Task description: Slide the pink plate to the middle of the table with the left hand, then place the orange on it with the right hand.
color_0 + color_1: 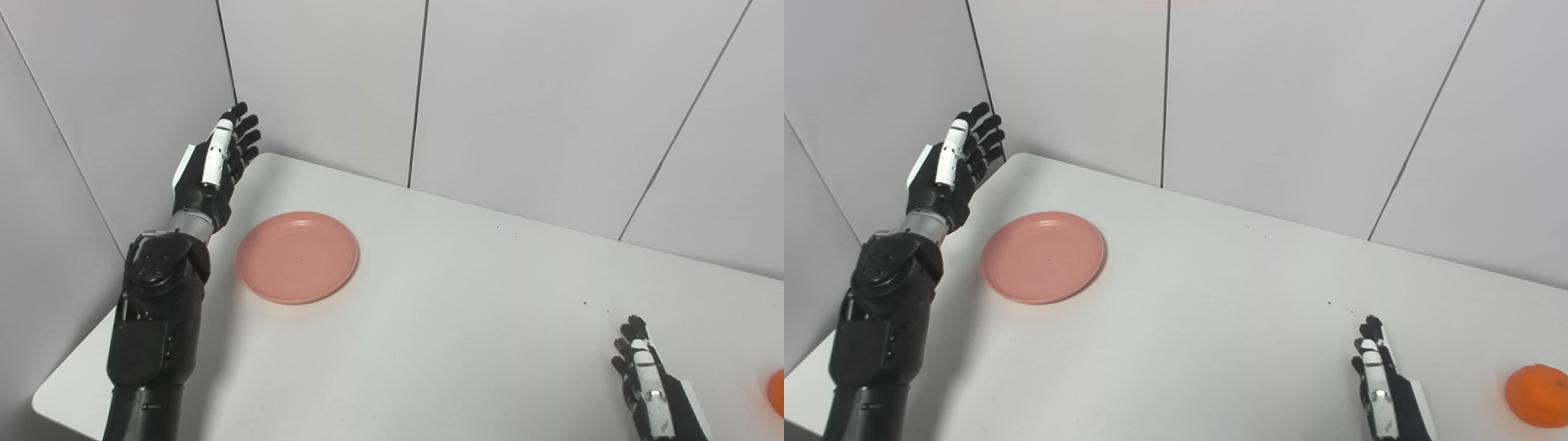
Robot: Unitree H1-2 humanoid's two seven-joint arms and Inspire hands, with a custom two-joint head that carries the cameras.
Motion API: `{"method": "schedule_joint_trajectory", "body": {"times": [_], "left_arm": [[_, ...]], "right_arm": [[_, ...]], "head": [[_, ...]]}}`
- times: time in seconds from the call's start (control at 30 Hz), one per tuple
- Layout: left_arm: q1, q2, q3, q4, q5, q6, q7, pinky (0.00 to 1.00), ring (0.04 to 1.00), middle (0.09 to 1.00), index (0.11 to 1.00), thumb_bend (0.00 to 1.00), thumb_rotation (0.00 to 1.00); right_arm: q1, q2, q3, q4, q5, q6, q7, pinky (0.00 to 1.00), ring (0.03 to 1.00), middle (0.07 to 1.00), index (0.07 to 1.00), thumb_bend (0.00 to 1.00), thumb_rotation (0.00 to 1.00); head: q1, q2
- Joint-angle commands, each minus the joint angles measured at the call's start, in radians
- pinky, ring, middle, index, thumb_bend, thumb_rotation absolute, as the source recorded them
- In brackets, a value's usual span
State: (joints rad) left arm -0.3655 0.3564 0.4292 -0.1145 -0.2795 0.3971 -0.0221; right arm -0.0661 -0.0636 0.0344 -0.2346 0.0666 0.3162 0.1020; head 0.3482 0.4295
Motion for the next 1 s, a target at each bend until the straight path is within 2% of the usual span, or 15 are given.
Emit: {"method": "schedule_joint_trajectory", "body": {"times": [0.0, 0.3, 0.43, 0.6, 0.8, 0.97], "left_arm": [[-0.014, 0.029, 0.005, -0.015, -0.007, -0.045, -0.005, 0.94, 0.926, 0.927, 0.916, 0.33, 1.0], [0.02, 0.052, 0.004, 0.037, -0.008, -0.071, -0.013, 0.93, 0.924, 0.923, 0.917, 0.34, 1.0], [0.032, 0.051, 0.013, 0.051, -0.015, -0.077, -0.012, 0.93, 0.919, 0.917, 0.913, 0.31, 1.0], [0.046, 0.051, 0.015, 0.073, -0.025, -0.076, -0.016, 0.92, 0.92, 0.919, 0.917, 0.28, 1.0], [0.039, 0.041, 0.025, 0.127, -0.028, -0.085, 0.0, 0.92, 0.915, 0.914, 0.907, 0.3, 1.0], [0.039, 0.039, 0.027, 0.177, -0.044, -0.106, -0.014, 0.93, 0.924, 0.921, 0.911, 0.29, 1.0]], "right_arm": [[-0.02, -0.002, 0.0, -0.037, 0.005, 0.001, 0.003, 1.0, 1.0, 1.0, 1.0, 0.02, 1.0], [-0.021, -0.004, 0.001, -0.039, -0.002, 0.006, 0.001, 1.0, 1.0, 1.0, 1.0, 0.01, 1.0], [-0.023, -0.004, -0.002, -0.044, 0.003, 0.018, 0.001, 1.0, 1.0, 1.0, 1.0, 0.01, 1.0], [-0.021, -0.009, -0.004, -0.036, 0.003, -0.004, 0.006, 1.0, 1.0, 1.0, 1.0, 0.01, 1.0], [-0.021, -0.012, -0.003, -0.048, 0.001, 0.021, 0.002, 1.0, 1.0, 1.0, 1.0, 0.02, 1.0], [-0.021, -0.016, -0.002, -0.047, 0.0, 0.015, 0.005, 1.0, 1.0, 1.0, 1.0, 0.03, 1.0]], "head": [[0.001, 0.0], [0.005, 0.005], [0.007, 0.009], [0.01, 0.012], [0.014, 0.017], [0.022, 0.018]]}}
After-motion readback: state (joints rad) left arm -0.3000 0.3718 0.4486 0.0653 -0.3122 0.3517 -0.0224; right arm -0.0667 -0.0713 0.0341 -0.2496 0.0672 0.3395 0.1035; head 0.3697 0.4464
